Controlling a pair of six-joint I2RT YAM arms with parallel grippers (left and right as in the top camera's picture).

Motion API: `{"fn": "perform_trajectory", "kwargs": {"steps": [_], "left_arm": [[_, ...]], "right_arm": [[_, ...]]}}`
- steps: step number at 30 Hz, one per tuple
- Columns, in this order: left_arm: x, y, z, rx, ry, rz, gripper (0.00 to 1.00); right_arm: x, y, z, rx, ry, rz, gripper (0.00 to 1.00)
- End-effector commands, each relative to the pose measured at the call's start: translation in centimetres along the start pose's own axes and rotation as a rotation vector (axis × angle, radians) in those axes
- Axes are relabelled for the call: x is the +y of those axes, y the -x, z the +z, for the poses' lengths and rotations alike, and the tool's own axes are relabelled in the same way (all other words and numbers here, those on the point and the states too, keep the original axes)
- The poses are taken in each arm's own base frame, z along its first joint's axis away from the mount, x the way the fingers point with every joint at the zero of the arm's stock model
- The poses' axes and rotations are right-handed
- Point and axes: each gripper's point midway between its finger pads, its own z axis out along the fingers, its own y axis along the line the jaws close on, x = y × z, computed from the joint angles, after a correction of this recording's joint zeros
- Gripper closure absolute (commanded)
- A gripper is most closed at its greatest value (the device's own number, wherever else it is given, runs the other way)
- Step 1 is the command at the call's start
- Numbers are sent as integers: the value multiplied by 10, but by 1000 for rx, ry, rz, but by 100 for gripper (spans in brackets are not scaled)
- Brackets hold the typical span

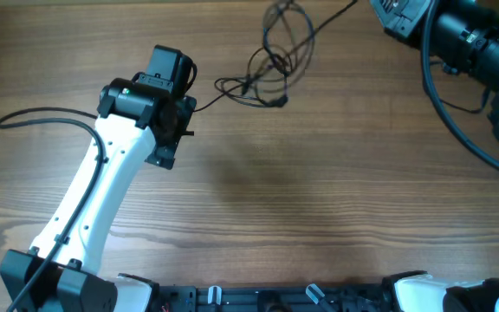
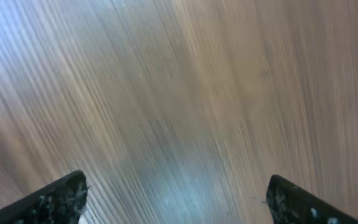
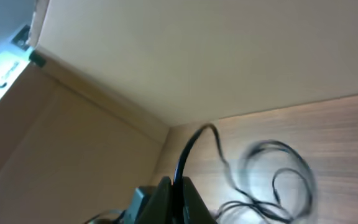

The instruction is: Untangle cables

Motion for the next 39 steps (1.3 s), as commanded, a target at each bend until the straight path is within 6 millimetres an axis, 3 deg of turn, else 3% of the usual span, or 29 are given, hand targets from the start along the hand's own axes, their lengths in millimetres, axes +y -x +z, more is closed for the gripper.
{"fn": "perform_trajectory", "kwargs": {"steps": [1, 2, 4, 5, 6, 8, 10, 11, 14, 15, 16, 17, 18, 19, 20, 22, 23, 25, 27, 28, 29, 30, 31, 34, 36, 39], "left_arm": [[-16, -23, -2, 184, -112, 308, 0], [-18, -28, -8, 249, -155, 318, 0], [-38, -48, -28, 399, -341, 481, 0], [-51, -60, -46, 475, -494, 604, 0], [-56, -57, -55, 488, -552, 605, 0], [-57, -30, -49, 409, -512, 496, 0], [-28, 15, -21, 206, -263, 258, 0], [-9, 27, -15, 144, -158, 138, 0], [-11, 13, -18, 217, -187, 204, 0], [-24, -1, -24, 286, -273, 313, 0], [-33, -1, -26, 274, -324, 385, 7], [-25, 16, -18, 183, -247, 300, 21], [-5, 35, -9, 83, -117, 163, 15], [8, 41, -4, 50, -45, 128, 11], [15, 39, 0, 62, -7, 131, 2], [21, 36, 5, 80, 32, 134, 0], [19, 30, 6, 119, 22, 144, 0], [3, 14, 4, 205, -72, 281, 0], [1, 12, 3, 215, -87, 309, 0], [1, 11, 3, 218, -86, 310, 0], [0, 7, 2, 235, -97, 334, 0], [-1, 4, 1, 246, -108, 359, 0], [-2, 2, 1, 247, -108, 370, 0], [-3, -1, 1, 257, -113, 347, 0], [-11, -18, -6, 348, -197, 456, 0], [-15, -24, -9, 375, -235, 507, 0]], "right_arm": [[-34, -9, 16, 66, -113, -103, 95], [-75, -16, 20, 88, -287, -68, 95], [-98, -38, 35, 212, -329, -120, 95], [-97, -52, 45, 289, -280, -160, 95], [-96, -70, 58, 368, -238, -185, 95], [-98, -90, 76, 437, -243, -177, 95], [-97, -106, 92, 474, -247, -193, 95], [-102, -110, 97, 471, -302, -183, 95], [-114, -121, 98, 462, -453, -197, 95], [-100, -134, 102, 510, -384, -247, 96], [-70, -150, 107, 576, -201, -330, 95], [-62, -146, 108, 549, -195, -300, 96], [-55, -133, 105, 491, -216, -245, 96], [-40, -116, 100, 432, -185, -249, 96], [-22, -99, 93, 370, -148, -265, 96], [19, -67, 75, 242, -39, -292, 95], [51, -52, 61, 180, 69, -325, 95], [74, -28, 44, 65, 116, -352, 95], [60, -5, 37, -42, -5, -219, 95], [45, 1, 37, -77, -86, -210, 96], [17, 2, 38, -92, -224, -197, 95], [2, -3, 40, -71, -290, -194, 95], [-8, -22, 51, 29, -301, -229, 95], [21, -32, 62, 88, -123, -250, 96], [63, -13, 49, 1, 38, -238, 96], [120, 31, 3, -209, 226, -150, 95]]}}
